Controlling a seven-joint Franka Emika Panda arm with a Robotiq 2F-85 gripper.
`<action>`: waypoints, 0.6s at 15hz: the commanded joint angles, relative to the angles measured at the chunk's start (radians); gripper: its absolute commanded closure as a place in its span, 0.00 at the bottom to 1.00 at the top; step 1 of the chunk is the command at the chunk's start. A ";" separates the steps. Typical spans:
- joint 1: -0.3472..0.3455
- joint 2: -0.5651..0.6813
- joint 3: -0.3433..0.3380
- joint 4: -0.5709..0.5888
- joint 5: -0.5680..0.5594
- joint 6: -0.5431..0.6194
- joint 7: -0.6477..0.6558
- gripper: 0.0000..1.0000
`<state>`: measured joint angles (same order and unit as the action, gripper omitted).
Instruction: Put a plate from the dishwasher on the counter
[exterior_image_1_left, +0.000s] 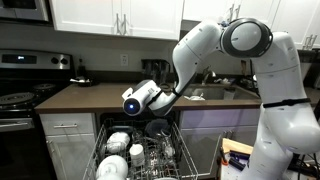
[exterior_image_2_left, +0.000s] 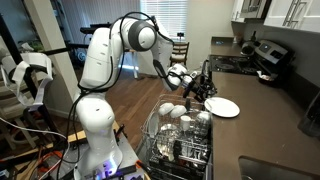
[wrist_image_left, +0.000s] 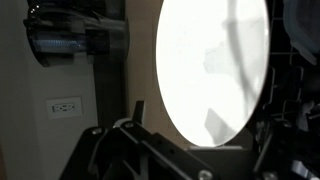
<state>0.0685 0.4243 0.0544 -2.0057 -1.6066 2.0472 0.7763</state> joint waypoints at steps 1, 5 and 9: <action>-0.006 -0.031 0.008 -0.031 -0.043 0.023 0.002 0.00; -0.003 -0.037 0.019 -0.034 -0.047 0.025 0.005 0.01; 0.004 -0.041 0.029 -0.033 -0.067 0.031 0.004 0.00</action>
<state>0.0720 0.4167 0.0785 -2.0071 -1.6296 2.0517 0.7763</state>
